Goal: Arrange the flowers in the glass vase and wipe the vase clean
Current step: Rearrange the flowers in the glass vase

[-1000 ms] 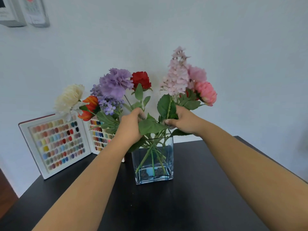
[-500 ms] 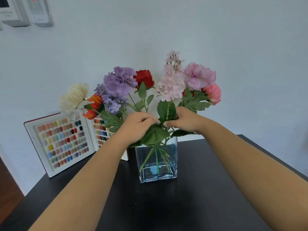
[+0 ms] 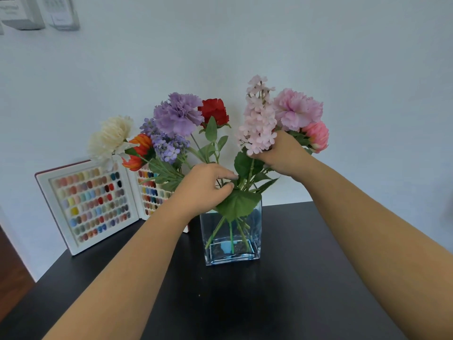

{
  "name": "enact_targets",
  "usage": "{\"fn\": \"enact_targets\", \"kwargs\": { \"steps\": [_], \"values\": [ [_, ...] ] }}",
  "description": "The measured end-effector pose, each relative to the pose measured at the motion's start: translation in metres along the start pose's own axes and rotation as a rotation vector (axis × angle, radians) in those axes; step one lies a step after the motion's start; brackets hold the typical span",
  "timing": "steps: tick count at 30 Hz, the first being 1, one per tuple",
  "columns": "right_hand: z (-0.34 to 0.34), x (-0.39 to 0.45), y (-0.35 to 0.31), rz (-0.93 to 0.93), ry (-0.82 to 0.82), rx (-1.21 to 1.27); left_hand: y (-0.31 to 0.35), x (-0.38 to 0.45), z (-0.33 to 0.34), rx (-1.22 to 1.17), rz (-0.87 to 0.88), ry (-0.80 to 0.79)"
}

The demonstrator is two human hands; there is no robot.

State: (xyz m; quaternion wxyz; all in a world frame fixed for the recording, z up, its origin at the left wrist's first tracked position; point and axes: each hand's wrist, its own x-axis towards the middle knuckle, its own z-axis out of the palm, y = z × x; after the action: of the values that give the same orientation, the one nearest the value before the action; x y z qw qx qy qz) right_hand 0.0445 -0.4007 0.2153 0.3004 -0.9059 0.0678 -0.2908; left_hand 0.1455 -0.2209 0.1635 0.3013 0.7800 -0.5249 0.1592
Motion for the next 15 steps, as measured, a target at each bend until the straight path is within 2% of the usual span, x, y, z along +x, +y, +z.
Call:
{"fn": "enact_targets", "kwargs": {
  "steps": [3,6,9,11,13,15],
  "values": [
    [0.002,-0.002,-0.001,0.025,-0.009,-0.062,-0.005,-0.017,-0.003,0.109,0.035,0.122],
    [0.004,-0.001,0.001,0.094,-0.001,-0.035,-0.017,-0.043,-0.005,0.055,-0.065,0.376],
    [0.008,0.0,0.002,0.121,0.027,-0.059,-0.032,-0.073,-0.002,-0.237,-0.286,0.711],
    [0.009,0.002,0.002,0.174,0.106,-0.063,-0.042,-0.087,0.006,-0.487,-0.472,0.862],
    [0.01,0.003,-0.002,0.18,0.117,-0.147,-0.055,-0.092,0.016,-0.665,-0.657,0.825],
    [0.009,0.005,-0.006,0.149,0.046,-0.324,-0.065,-0.089,0.025,-0.764,-0.823,0.607]
  ]
}}
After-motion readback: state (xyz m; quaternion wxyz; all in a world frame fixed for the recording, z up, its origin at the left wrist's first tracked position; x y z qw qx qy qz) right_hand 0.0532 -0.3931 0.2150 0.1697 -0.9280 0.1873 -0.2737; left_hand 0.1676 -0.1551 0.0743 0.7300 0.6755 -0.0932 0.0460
